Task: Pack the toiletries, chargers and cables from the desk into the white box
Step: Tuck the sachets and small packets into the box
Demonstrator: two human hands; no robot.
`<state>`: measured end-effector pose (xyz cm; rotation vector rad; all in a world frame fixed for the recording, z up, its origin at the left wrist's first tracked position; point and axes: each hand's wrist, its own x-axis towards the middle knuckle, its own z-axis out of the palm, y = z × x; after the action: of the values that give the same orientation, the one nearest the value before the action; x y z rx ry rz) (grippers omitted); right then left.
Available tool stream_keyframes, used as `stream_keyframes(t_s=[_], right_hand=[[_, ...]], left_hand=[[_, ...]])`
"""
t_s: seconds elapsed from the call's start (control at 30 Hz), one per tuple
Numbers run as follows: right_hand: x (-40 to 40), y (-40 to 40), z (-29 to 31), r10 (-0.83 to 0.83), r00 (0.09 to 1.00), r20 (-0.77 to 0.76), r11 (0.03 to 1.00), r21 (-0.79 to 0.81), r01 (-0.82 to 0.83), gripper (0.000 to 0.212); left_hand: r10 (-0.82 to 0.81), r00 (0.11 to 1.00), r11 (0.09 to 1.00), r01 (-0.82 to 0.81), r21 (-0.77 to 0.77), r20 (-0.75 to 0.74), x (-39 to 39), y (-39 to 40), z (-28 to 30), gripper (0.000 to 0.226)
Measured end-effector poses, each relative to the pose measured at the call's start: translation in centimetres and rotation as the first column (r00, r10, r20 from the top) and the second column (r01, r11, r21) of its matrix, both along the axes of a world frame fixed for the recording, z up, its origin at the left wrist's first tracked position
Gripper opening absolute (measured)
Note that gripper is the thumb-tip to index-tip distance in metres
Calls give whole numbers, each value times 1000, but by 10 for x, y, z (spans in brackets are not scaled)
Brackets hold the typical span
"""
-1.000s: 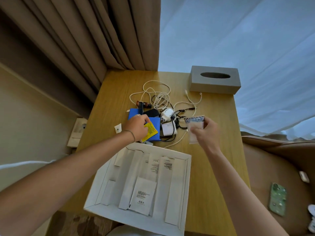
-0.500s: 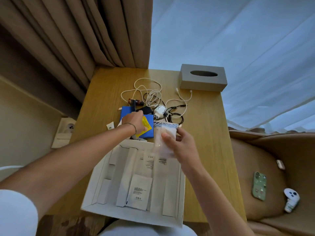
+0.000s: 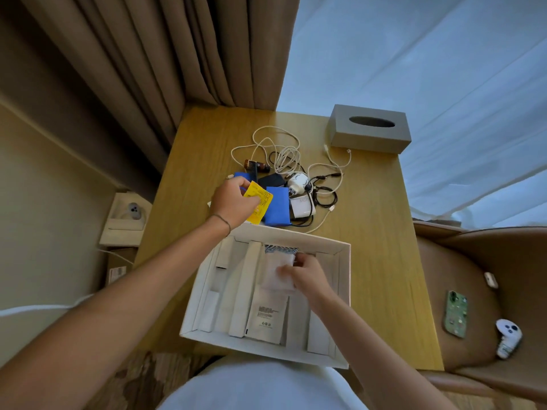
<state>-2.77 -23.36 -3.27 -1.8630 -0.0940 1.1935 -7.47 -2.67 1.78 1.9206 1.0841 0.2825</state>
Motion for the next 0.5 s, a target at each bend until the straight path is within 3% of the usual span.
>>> stream_keyframes(t_s=[0.13, 0.33, 0.5], right_hand=[[-8, 10, -19, -21, 986, 164, 994, -100, 37, 21], [-15, 21, -34, 38, 964, 265, 987, -163, 6, 26], [-11, 17, -35, 346, 789, 509, 917, -362, -169, 19]], left_hand=[[23, 996, 1000, -23, 0, 86, -29, -6, 10, 13], [-16, 974, 994, 41, -105, 226, -66, -19, 26, 23], [-80, 980, 984, 107, -143, 180, -86, -34, 26, 21]])
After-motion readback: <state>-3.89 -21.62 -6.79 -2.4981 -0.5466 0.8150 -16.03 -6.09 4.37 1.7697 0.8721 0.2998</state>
